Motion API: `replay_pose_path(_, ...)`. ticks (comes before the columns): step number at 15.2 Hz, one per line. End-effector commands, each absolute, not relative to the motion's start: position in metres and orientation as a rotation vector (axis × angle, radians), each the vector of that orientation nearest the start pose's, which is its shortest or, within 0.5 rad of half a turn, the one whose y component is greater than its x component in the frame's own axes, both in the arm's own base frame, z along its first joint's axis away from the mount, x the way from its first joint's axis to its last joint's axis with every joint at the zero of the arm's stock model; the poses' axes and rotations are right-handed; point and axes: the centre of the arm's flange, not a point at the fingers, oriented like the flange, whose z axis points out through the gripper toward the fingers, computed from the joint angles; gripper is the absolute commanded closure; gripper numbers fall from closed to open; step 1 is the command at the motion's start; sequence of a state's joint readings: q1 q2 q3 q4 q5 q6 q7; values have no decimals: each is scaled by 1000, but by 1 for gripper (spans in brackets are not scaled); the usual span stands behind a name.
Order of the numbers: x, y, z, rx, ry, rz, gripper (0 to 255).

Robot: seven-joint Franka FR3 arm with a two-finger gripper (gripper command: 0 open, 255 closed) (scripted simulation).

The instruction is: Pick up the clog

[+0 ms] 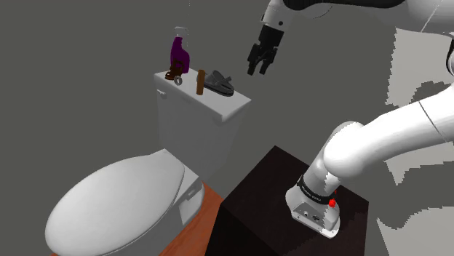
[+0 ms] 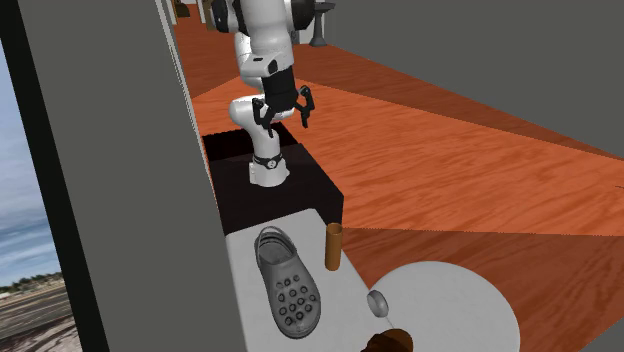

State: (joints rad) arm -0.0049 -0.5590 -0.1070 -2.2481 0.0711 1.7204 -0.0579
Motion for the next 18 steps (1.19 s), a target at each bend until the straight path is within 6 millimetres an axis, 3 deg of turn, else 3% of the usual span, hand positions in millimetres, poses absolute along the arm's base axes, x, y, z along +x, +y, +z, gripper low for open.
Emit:
replay_pose_path(1,405,-51,570,-3022,75,-74,0)
replay_pose_path(18,595,-123,513,-3068,97,-197,0)
